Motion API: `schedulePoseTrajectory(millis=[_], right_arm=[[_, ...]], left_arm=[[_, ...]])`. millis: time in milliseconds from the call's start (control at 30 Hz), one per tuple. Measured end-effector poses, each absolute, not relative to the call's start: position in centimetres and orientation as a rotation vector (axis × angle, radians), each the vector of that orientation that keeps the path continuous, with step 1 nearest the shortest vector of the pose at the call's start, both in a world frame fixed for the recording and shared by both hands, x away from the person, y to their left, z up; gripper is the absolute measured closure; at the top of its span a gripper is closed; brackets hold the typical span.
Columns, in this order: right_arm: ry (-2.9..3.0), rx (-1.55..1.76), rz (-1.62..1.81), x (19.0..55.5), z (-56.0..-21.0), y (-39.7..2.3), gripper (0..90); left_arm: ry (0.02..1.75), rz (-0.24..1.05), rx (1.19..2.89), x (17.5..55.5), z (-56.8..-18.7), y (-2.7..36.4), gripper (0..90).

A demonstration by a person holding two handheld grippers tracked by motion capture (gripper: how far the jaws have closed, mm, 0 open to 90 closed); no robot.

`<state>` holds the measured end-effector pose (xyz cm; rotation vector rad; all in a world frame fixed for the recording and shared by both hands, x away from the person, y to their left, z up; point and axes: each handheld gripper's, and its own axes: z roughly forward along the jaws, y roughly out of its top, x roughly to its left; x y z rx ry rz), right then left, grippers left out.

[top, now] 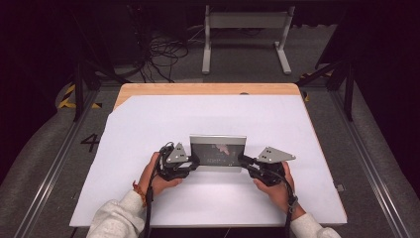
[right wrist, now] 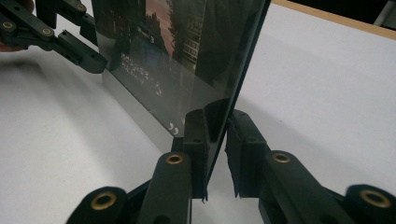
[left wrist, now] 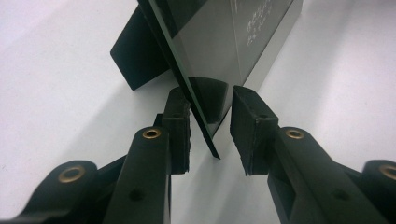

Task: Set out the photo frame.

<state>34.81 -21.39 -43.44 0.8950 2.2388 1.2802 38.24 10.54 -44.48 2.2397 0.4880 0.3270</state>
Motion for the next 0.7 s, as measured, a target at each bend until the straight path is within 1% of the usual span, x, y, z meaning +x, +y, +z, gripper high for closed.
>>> schedulePoseTrajectory(millis=[700], right_arm=[[2.254,0.86,1.239,34.54,-43.28,-21.4,79.1]], left_arm=[[0.481,0.341,2.239,37.79,-44.41,10.51,65.5]])
